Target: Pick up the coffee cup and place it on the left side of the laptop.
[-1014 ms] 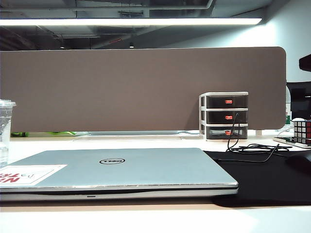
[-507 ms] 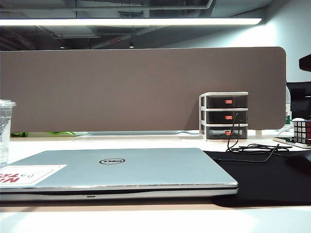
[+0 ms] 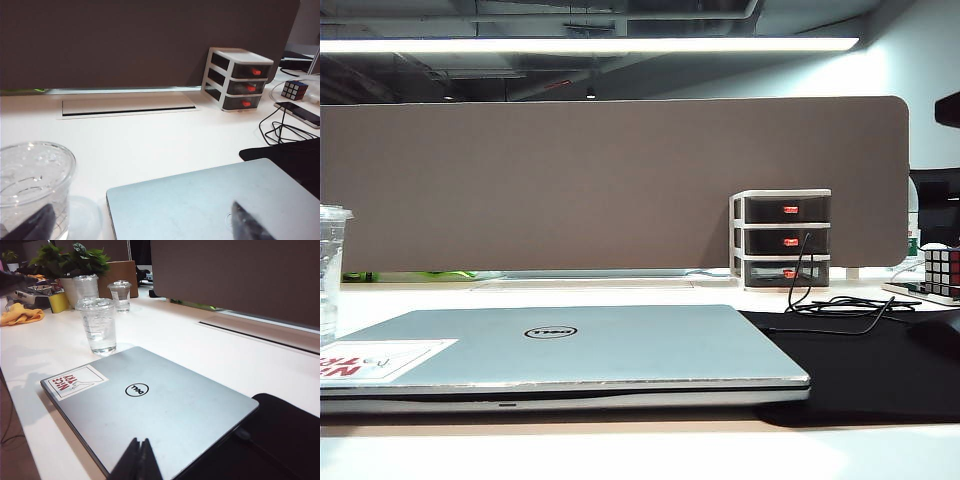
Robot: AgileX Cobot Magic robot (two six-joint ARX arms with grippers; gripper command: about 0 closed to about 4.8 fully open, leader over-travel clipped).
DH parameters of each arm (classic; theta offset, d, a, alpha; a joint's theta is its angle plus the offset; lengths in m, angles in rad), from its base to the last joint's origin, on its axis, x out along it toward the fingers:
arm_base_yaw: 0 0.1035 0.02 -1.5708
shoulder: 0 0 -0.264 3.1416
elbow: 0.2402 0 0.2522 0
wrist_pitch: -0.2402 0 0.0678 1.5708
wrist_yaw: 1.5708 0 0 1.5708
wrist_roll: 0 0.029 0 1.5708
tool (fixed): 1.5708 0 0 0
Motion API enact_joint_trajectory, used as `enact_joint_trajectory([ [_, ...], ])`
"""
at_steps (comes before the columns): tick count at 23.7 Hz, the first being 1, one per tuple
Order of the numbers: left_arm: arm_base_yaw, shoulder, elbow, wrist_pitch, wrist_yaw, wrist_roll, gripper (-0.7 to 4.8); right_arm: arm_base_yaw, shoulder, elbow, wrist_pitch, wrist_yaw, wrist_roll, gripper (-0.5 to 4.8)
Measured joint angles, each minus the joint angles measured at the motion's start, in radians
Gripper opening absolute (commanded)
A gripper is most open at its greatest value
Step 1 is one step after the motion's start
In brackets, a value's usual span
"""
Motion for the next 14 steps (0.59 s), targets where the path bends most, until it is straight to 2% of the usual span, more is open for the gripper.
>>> enact_joint_trajectory([
  [4,0.0,0.0,-0.09,0.142,0.008,-0.019,4.79,0.0,0.0,0.0,0.011,0.0,0.0,-0.01],
  [11,0.0,0.0,-0.131,0.237,0.009,-0.018,4.79,0.0,0.0,0.0,0.011,0.0,0.0,-0.01],
  [14,0.0,0.0,-0.177,0.27,0.01,-0.001,4.39,0.0,0.0,0.0,0.012,0.0,-0.001,-0.01],
])
